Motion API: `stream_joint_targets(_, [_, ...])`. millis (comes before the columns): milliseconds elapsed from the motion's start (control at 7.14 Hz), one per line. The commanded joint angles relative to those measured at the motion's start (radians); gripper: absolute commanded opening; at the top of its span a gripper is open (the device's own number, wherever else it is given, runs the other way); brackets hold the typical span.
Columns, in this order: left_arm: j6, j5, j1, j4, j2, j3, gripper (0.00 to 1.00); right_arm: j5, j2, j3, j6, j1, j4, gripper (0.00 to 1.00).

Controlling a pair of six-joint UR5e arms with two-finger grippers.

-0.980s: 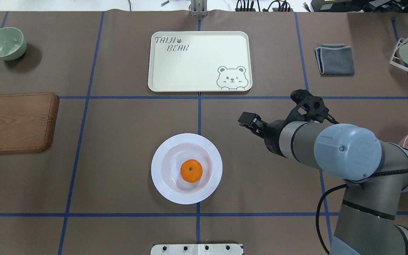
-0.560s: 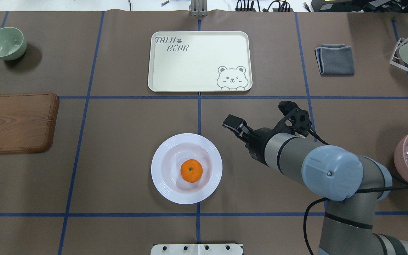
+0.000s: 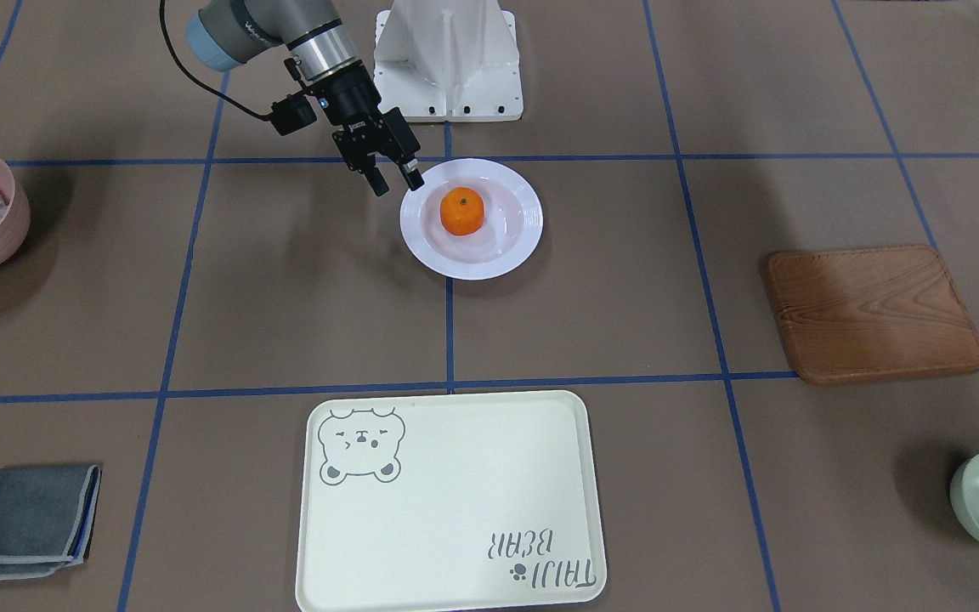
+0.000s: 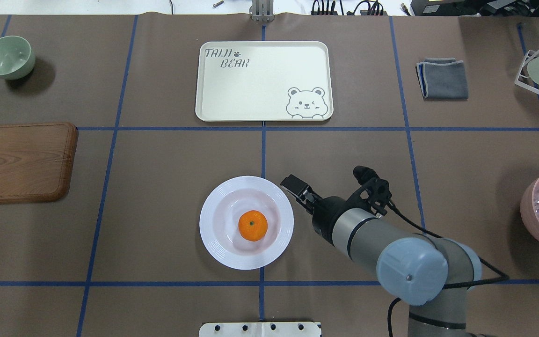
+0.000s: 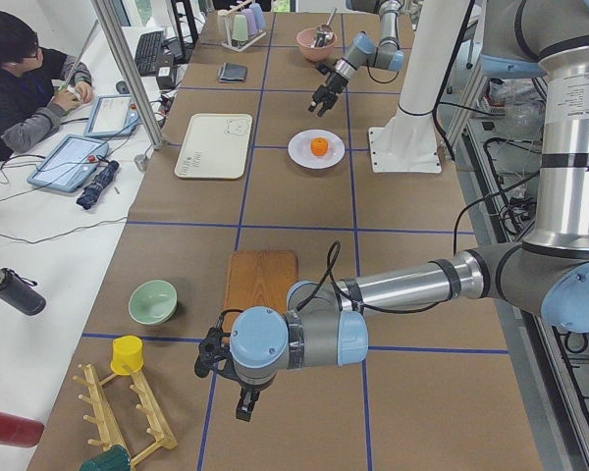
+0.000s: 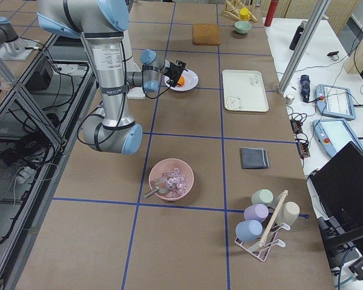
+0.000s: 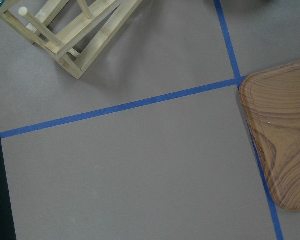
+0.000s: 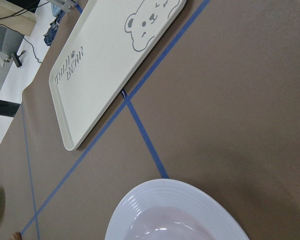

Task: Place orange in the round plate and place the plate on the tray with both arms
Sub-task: 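Move the right gripper to the plate rim nearest the robot and grasp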

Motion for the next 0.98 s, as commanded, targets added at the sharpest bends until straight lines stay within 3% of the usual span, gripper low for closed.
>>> stream_joint_targets(0, [-0.053,-0.025,0.002,-0.017,0.002,-0.009,0.99,-0.023,-0.001,-0.063,-0.006,-0.034,0.034,0.98])
stream_joint_targets(840, [-0.053,-0.048,0.006,-0.018,0.014,-0.018,0.99,-0.021,0.013,-0.122,-0.007,-0.046,0.026,0.9])
